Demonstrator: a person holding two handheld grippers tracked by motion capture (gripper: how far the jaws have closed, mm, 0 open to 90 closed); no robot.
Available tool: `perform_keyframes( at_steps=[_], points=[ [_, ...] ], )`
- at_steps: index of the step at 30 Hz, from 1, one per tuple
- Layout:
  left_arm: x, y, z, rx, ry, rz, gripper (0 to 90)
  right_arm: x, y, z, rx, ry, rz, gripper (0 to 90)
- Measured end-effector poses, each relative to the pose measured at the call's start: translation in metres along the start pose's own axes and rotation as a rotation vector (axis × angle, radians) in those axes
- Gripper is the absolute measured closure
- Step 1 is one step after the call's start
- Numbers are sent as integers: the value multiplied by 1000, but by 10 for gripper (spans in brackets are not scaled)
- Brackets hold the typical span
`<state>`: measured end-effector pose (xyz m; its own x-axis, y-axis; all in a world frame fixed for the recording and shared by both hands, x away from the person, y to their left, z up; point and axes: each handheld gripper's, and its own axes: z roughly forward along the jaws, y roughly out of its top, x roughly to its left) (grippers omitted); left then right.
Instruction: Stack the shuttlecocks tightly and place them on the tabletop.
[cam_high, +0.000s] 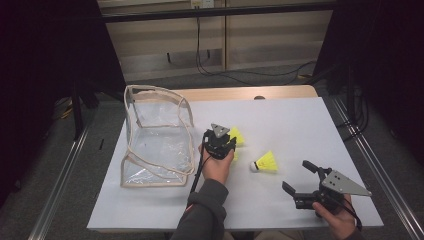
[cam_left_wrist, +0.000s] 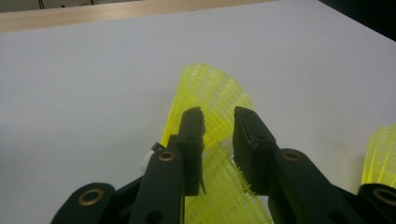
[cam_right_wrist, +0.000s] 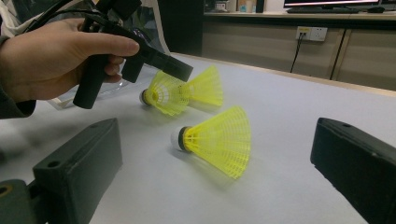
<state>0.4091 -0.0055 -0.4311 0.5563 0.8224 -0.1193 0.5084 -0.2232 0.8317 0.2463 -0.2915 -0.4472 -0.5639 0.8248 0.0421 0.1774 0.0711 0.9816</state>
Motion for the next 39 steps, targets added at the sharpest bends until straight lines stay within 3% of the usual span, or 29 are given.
perform_keyframes(
  at_steps=[39],
  points=[
    [0, 3, 0, -9, -15, -28, 630, 0, 0, 1, 0, 3, 0, 16]
  ],
)
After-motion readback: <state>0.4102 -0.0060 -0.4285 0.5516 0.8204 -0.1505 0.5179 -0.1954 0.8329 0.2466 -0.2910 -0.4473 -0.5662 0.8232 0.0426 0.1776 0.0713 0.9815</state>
